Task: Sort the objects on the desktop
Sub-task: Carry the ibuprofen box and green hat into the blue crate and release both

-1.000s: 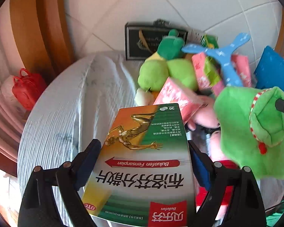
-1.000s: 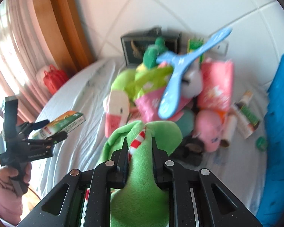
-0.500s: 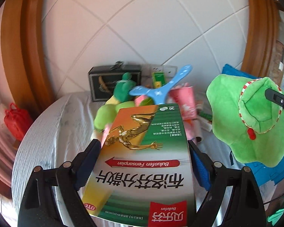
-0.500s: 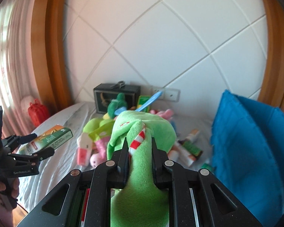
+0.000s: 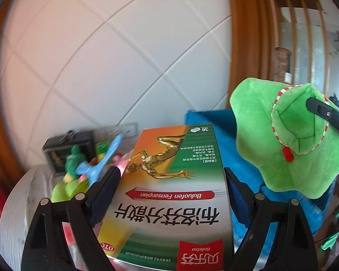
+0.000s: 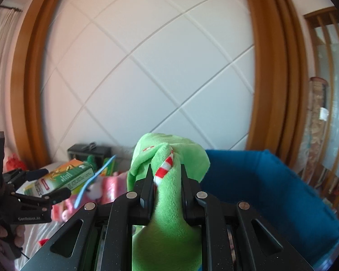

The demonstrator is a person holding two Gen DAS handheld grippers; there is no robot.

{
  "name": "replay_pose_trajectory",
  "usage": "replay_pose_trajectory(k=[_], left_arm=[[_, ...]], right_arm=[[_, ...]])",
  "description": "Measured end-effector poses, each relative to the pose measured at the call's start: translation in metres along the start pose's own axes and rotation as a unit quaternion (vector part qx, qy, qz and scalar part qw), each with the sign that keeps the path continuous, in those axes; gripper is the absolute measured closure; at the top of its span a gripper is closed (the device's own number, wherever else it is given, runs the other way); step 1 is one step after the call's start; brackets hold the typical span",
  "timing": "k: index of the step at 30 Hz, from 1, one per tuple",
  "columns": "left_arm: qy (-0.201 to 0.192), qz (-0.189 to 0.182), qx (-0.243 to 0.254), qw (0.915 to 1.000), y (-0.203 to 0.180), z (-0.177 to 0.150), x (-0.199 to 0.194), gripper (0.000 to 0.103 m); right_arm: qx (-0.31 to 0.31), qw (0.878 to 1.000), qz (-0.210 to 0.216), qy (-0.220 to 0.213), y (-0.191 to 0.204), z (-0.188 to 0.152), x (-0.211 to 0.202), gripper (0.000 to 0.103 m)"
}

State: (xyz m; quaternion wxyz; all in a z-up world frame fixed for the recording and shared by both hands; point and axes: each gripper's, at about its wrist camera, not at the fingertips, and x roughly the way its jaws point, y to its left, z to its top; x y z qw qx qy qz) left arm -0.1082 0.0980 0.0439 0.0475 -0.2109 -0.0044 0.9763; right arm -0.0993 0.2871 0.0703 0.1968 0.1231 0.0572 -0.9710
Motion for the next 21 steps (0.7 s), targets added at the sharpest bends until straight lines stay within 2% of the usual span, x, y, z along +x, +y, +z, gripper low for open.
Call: replay_pose_trajectory(k=[5,8,13,16,21], left_arm=[[-0.023,-0.053,0.035,0.9977,-0.094,0.035,0.012,0.014],[-0.018,-0.079,0.052,0.9954,-0.148,0.048,0.026,0.014],[0.007,-0.099,0.087,0.9912,-0.217,0.052,0.048,0.014],[0.025,-0.1,0.108,0.9888,-0.251,0.047,0.052,0.014],[0.049,-0.093,0.128,0.9862,-0.272,0.044,0.07,0.014]], right_arm=[[0.015,0.998,-0.061,-0.031,-0.075,0.013,-0.033,0.086],[0.027,0.995,-0.086,-0.03,-0.117,0.01,-0.044,0.086],[0.057,0.993,-0.1,0.001,-0.17,-0.007,-0.043,0.085],[0.079,0.992,-0.097,0.025,-0.185,-0.025,-0.032,0.085],[0.12,0.985,-0.096,0.073,-0.21,-0.048,-0.014,0.085]])
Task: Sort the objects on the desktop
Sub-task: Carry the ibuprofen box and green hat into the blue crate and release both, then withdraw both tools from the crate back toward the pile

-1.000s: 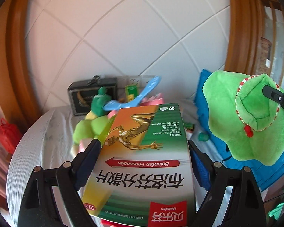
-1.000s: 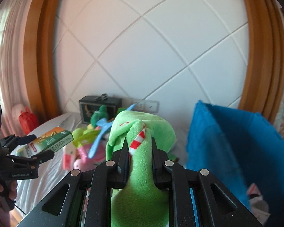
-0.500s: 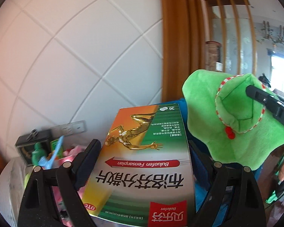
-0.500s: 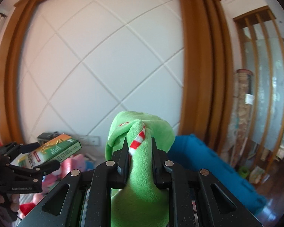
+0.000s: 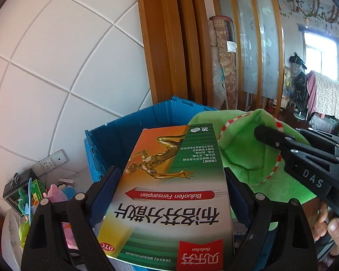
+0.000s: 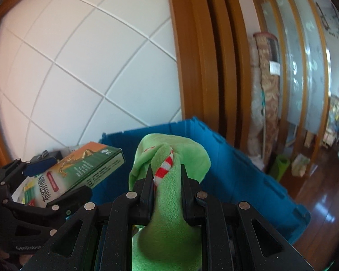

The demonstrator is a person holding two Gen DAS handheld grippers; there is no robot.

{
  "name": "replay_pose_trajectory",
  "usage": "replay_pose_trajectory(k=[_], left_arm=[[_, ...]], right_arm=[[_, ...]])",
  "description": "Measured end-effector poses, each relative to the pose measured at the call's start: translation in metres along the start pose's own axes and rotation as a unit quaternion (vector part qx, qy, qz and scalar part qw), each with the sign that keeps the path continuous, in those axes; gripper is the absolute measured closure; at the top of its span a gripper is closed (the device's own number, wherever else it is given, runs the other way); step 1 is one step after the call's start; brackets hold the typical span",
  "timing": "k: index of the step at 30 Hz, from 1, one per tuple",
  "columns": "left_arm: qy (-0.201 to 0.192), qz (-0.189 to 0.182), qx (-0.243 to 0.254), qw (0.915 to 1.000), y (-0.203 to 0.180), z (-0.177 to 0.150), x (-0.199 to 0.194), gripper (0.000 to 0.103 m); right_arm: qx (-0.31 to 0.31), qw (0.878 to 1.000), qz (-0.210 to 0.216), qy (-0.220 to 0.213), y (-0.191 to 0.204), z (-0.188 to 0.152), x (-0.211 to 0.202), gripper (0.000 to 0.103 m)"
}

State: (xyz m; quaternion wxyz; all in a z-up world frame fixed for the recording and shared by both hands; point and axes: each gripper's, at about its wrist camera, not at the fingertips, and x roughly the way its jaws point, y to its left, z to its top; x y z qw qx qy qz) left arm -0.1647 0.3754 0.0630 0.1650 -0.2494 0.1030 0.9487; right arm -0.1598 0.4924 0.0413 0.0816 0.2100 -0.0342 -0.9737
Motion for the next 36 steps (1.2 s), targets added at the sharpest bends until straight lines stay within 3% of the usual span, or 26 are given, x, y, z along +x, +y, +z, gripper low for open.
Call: replay_pose_trajectory(k=[8,10,11,12,13,15,17,21,30,36], left_arm=[[0.009,0.019,0.011,0.9997,-0.003,-0.005,0.006,0.011],[0.004,0.024,0.009,0.9997,-0.001,-0.009,0.003,0.011],[0.001,0.024,0.005,0.9997,0.0,-0.008,0.0,0.009],[0.0,0.024,0.004,0.9997,0.002,-0.009,-0.001,0.005],[-0.001,0.026,0.005,0.9996,0.003,-0.009,-0.002,0.005],[-0.006,0.032,0.007,0.9995,0.004,-0.011,-0.006,0.004],[-0.008,0.029,0.003,0.9996,0.007,-0.013,-0.01,0.004],[-0.023,0.031,-0.005,0.9992,0.018,-0.016,-0.023,0.004],[-0.05,0.044,-0.034,0.9972,0.055,-0.026,-0.055,0.004],[-0.068,0.074,-0.067,0.9927,0.1,-0.045,-0.082,0.004]], right_arm=[[0.012,0.999,-0.025,0.038,-0.019,-0.01,0.015,0.081],[0.014,0.999,-0.032,0.04,-0.02,-0.01,0.014,0.075],[0.017,0.998,-0.039,0.04,-0.021,-0.01,0.013,0.071],[0.02,0.998,-0.045,0.04,-0.022,-0.01,0.013,0.058],[0.022,0.998,-0.048,0.041,-0.027,-0.009,0.016,0.039],[0.022,0.997,-0.056,0.039,-0.025,-0.008,0.013,0.02],[0.02,0.998,-0.057,0.033,-0.023,-0.008,0.008,0.018],[0.026,0.998,-0.053,0.025,-0.021,-0.004,0.003,0.0],[0.005,0.999,-0.031,0.007,0.02,0.002,-0.013,0.0],[-0.022,1.0,-0.016,-0.001,0.064,0.003,-0.02,0.0]])
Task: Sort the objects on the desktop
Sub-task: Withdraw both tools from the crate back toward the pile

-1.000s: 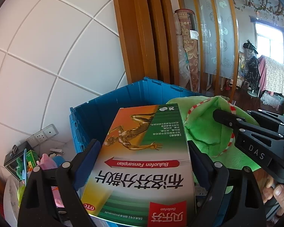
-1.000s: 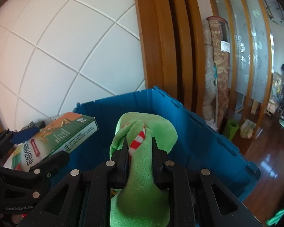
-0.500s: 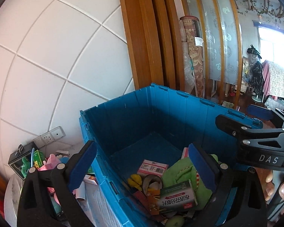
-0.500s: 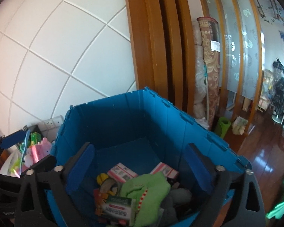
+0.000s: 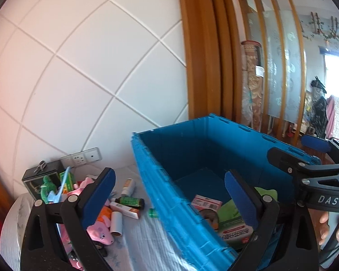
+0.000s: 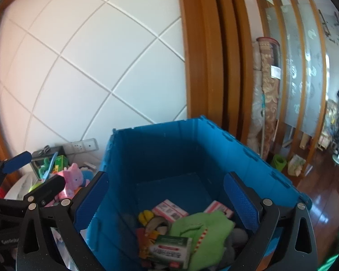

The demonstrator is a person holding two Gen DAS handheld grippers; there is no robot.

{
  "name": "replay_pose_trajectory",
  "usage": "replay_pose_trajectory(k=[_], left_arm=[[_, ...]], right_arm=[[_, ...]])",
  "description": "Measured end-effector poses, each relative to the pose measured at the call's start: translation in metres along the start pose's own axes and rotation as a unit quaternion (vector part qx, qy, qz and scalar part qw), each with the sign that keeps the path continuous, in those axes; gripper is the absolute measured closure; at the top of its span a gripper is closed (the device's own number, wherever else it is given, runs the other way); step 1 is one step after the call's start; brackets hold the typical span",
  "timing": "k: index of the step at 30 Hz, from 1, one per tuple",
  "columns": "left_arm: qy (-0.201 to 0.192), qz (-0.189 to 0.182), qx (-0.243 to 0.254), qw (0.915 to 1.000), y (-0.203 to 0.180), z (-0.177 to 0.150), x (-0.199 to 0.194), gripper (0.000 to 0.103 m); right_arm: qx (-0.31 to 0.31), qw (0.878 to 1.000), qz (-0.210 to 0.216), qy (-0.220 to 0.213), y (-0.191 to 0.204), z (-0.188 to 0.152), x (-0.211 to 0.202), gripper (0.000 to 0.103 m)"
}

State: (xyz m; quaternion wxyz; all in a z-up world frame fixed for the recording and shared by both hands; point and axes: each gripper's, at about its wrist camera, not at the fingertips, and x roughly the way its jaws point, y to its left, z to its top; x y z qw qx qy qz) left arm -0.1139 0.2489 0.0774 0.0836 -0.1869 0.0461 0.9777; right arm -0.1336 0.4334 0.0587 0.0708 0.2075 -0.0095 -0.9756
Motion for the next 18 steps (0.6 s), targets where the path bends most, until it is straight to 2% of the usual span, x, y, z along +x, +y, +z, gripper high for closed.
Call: replay_pose_trajectory(k=[4,10,14,18], left_arm=[[-0.012,0.026,-0.015,0.9995,0.035,-0.01,-0.014,0.004],[-0.01,0.044,-0.045,0.998,0.09,-0.029,-0.029,0.004],[-0.007,0.068,-0.059,0.9959,0.123,-0.047,-0.039,0.004],[0.009,0.095,-0.088,0.9915,0.159,-0.07,-0.046,0.004]], right_arm=[[-0.026,1.0,0.007,-0.01,0.036,-0.001,-0.004,0.0],[-0.059,0.998,0.029,-0.016,0.089,-0.008,-0.004,0.0],[-0.082,0.996,0.045,-0.018,0.126,-0.015,0.0,0.0],[-0.089,0.993,0.081,-0.018,0.154,-0.023,0.004,0.0]])
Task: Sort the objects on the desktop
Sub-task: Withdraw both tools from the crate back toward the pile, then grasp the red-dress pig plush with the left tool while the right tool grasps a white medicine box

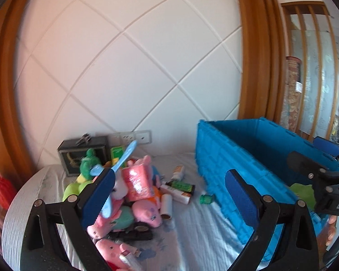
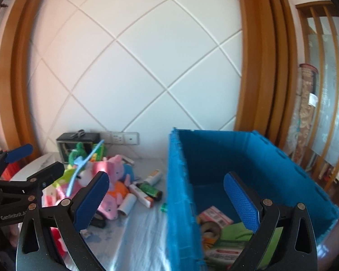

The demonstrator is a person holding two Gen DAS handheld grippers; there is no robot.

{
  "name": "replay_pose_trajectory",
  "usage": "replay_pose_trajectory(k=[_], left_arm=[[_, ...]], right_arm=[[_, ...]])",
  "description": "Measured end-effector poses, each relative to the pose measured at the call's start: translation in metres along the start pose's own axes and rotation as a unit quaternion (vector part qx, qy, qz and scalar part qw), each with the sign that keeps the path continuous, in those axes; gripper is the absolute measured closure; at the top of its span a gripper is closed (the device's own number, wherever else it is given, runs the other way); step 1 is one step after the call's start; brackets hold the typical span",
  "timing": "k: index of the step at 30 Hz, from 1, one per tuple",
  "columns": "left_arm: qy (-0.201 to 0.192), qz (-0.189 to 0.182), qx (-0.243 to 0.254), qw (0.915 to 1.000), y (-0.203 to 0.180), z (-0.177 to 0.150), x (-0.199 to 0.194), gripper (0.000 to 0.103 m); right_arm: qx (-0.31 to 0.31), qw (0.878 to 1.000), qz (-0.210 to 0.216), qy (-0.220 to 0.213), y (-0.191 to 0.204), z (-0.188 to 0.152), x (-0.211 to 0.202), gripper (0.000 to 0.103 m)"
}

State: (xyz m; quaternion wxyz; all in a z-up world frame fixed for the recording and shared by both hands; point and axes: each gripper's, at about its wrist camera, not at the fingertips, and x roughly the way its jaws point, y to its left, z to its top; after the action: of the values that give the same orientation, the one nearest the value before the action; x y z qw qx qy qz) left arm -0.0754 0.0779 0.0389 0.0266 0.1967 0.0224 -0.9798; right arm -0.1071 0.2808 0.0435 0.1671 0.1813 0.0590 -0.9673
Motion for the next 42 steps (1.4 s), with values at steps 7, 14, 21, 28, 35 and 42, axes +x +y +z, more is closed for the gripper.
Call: replay_pose_trajectory(k=[7,14,21,28,35,42], left_arm=[[0.052,0.069,-0.035,0.9956,0.077,-0.045,0.002,0.004],[0.112,0.131,-0.079,0.9818,0.14,-0.102,0.005,0.004],[0.175,0.143,-0.099,0.9691,0.16,-0.156,0.026,0.004],[0.261,0.127,-0.079,0.9537,0.159,-0.2,0.067,0.004],[0.321,0.104,-0.041,0.9405,0.153,-0.217,0.107,0.004],[0.382,0.086,-0.008,0.9203,0.152,-0.24,0.149,0.004]], right_arm=[[-0.013,0.997,0.08,0.02,0.045,-0.022,0.028,0.0],[-0.02,0.985,0.145,0.091,0.077,-0.058,0.075,0.0],[-0.049,0.968,0.187,0.157,0.112,-0.101,0.118,0.0],[-0.047,0.94,0.242,0.237,0.145,-0.155,0.164,0.0],[-0.033,0.909,0.279,0.308,0.169,-0.196,0.198,0.0],[-0.026,0.888,0.291,0.354,0.181,-0.219,0.226,0.028]])
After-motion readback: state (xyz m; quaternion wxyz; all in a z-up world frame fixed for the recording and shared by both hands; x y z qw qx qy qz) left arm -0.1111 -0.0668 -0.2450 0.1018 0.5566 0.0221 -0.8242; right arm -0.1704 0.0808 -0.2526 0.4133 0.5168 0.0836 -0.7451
